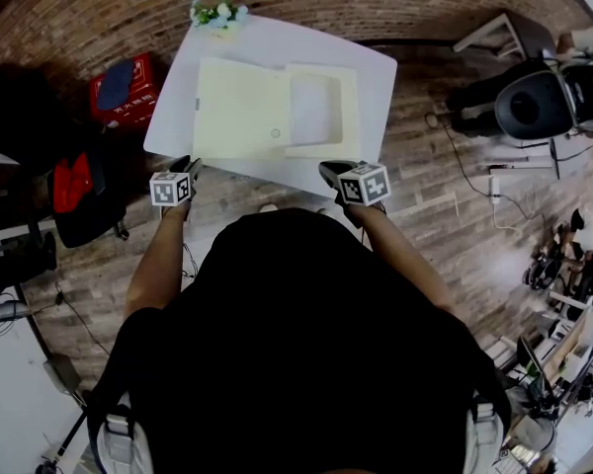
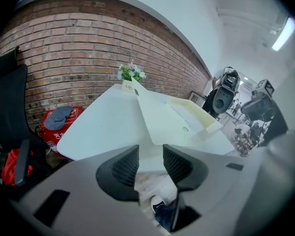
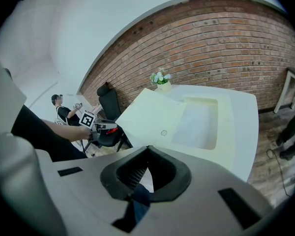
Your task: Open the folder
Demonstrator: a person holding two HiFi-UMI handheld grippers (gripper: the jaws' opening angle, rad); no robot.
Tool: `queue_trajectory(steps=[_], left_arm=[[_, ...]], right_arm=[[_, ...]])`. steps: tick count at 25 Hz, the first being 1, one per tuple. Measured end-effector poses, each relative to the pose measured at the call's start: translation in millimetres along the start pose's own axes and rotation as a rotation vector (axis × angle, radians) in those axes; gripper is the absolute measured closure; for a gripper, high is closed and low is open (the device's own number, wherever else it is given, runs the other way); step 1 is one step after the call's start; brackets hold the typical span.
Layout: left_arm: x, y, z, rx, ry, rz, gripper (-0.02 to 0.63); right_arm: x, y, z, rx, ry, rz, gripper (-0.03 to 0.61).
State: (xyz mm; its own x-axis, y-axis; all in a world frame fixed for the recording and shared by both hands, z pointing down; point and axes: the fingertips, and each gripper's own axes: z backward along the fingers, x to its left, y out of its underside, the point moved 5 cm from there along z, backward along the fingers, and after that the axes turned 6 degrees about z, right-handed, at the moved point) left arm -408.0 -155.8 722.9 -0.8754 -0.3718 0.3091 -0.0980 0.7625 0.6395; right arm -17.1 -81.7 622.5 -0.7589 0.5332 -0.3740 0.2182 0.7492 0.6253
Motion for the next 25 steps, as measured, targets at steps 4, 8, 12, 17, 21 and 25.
queue_trajectory(steps=[4, 8, 12, 17, 21, 25], left_arm=[[-10.0, -12.1, 8.6, -0.026, 0.001, -0.036, 0.454], [-15.7, -18.4, 11.0, -0.040, 0.013, -0.056, 0.451], [-21.7, -21.3, 14.9, -0.039, 0.007, -0.067, 0.451], [-24.1, -21.6, 21.8, -0.044, 0.002, -0.071, 0.451], [-27.7, -26.5, 30.6, -0.074, -0.002, -0.074, 0.453], [-33.2, -35.9, 40.1, -0.116, -0.004, -0.082, 0.478]], right_arm=[[-1.2, -1.0, 0.8, -0.001, -0.012, 0.002, 0.554], [-1.2, -2.6, 0.8, -0.003, -0.023, 0.007, 0.555], [-4.0, -3.2, 2.6, -0.003, -0.031, 0.016, 0.555], [-8.0, -3.7, 3.6, 0.000, -0.037, 0.022, 0.555], [-9.0, -7.0, 4.4, 0.001, -0.043, 0.036, 0.554], [-8.2, -10.3, 4.8, 0.005, -0.050, 0.054, 0.555]])
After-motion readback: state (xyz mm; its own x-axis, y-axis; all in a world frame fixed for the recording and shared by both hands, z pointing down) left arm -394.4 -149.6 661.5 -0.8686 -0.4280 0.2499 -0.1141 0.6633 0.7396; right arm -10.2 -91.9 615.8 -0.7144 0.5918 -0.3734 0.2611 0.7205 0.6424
